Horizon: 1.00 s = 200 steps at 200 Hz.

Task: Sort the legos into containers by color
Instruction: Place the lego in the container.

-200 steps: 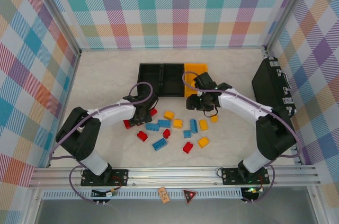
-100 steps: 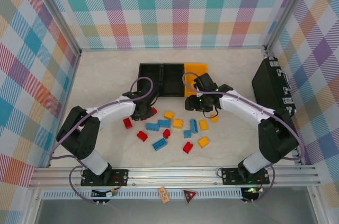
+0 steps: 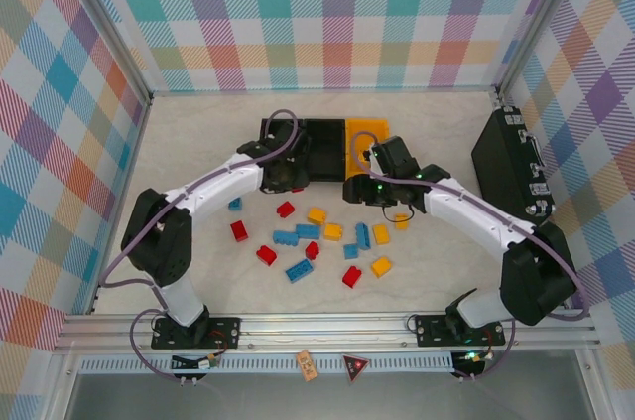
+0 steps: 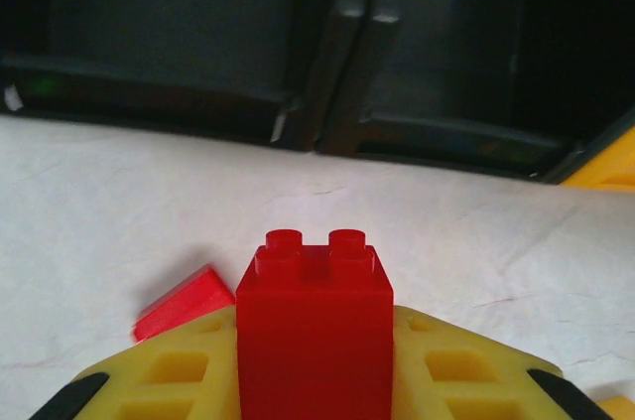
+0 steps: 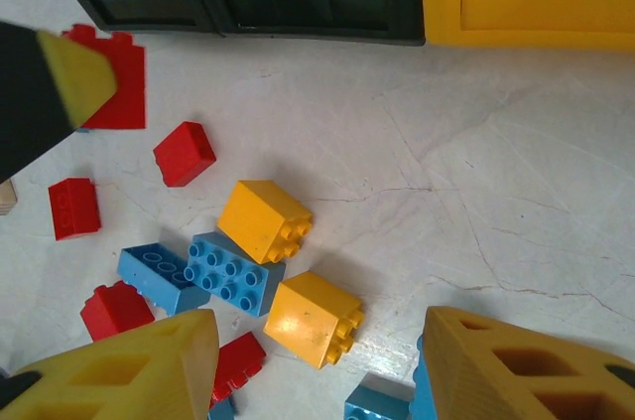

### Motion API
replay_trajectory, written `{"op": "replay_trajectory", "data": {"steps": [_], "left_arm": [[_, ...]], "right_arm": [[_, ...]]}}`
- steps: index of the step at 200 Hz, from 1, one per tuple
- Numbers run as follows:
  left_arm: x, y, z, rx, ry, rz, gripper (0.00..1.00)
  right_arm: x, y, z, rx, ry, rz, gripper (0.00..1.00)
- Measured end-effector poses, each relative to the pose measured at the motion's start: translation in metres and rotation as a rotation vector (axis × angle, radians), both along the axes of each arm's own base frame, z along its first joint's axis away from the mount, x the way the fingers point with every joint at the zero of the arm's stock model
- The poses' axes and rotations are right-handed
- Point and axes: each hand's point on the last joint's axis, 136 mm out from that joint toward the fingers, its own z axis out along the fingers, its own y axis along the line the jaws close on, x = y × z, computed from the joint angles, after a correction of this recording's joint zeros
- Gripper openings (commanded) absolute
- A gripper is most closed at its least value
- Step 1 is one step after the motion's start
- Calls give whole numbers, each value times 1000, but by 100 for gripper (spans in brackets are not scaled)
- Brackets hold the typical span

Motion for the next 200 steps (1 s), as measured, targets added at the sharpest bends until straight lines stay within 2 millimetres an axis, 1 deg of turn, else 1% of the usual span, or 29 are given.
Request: {"op": "replay_trajectory", "data": {"steps": [57, 87, 125, 143, 154, 170, 189, 200], "left_arm": [[40, -40, 4, -36, -14, -61, 20], [58, -53, -4, -27, -8, -72, 21], [70, -62, -19, -1, 17, -88, 24], [72, -63, -24, 9, 25, -95, 28], [72, -63, -25, 14, 31, -98, 33], [74, -64, -23, 16, 29, -103, 40], [75, -64, -21, 18, 22, -112, 44], [75, -65, -21, 20, 19, -117, 49]], "right_arm": [[-2, -9, -4, -17, -3, -25, 57], [-1, -14, -3, -32, -14, -42, 57], [0, -20, -1, -47, -22, -60, 57], [-2, -22, -4, -54, -20, -64, 58], [-3, -23, -6, -58, -14, -65, 58], [-4, -24, -8, -61, -10, -64, 58], [-4, -24, -8, -61, -11, -64, 58], [-4, -24, -8, -61, -11, -64, 58]]}}
